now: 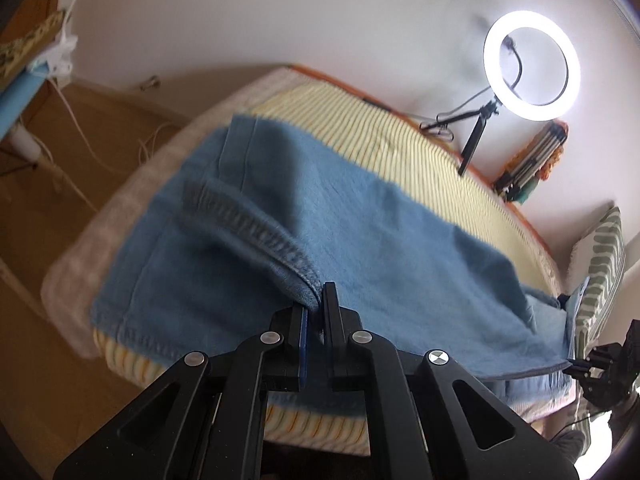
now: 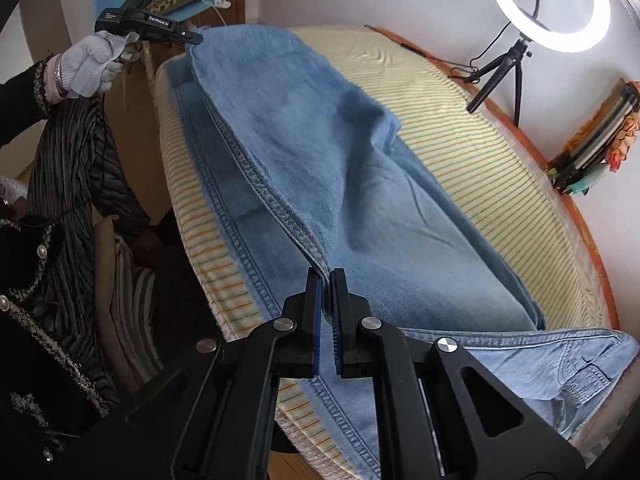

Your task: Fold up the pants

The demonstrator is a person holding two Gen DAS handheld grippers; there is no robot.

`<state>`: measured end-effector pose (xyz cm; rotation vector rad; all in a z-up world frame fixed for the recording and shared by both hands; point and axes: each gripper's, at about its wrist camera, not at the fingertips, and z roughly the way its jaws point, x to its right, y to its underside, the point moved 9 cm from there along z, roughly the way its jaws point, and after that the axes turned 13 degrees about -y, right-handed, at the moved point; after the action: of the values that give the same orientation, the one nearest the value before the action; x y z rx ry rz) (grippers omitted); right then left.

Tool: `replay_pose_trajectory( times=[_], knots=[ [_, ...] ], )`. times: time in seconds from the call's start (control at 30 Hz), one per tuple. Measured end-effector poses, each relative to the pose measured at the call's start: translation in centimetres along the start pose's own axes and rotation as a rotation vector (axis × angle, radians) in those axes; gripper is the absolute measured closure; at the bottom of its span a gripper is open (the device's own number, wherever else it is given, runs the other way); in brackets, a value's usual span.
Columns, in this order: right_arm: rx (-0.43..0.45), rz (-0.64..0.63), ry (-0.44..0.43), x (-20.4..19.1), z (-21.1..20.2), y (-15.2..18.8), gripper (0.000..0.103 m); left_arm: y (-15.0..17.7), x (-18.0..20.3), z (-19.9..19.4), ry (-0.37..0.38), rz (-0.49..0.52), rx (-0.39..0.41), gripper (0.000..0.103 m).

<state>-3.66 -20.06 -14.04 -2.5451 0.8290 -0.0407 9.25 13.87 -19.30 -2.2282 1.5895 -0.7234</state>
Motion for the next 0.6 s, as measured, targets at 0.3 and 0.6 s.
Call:
replay_pose_trajectory(
  times=[0.3,0.6],
  knots=[
    [-0.124,0.016,-0.051,-0.5,2.4,1.9,0.096,0.6,-2.9,0.6,0.087,-0.178,-0.031,0.080],
    [-0.037,0.050,-0.192,-1.7,-0.3,-1.9,0.078,-1.8,-4.3,0.4,0.048,-0.279,-0.034,0.051]
  ],
)
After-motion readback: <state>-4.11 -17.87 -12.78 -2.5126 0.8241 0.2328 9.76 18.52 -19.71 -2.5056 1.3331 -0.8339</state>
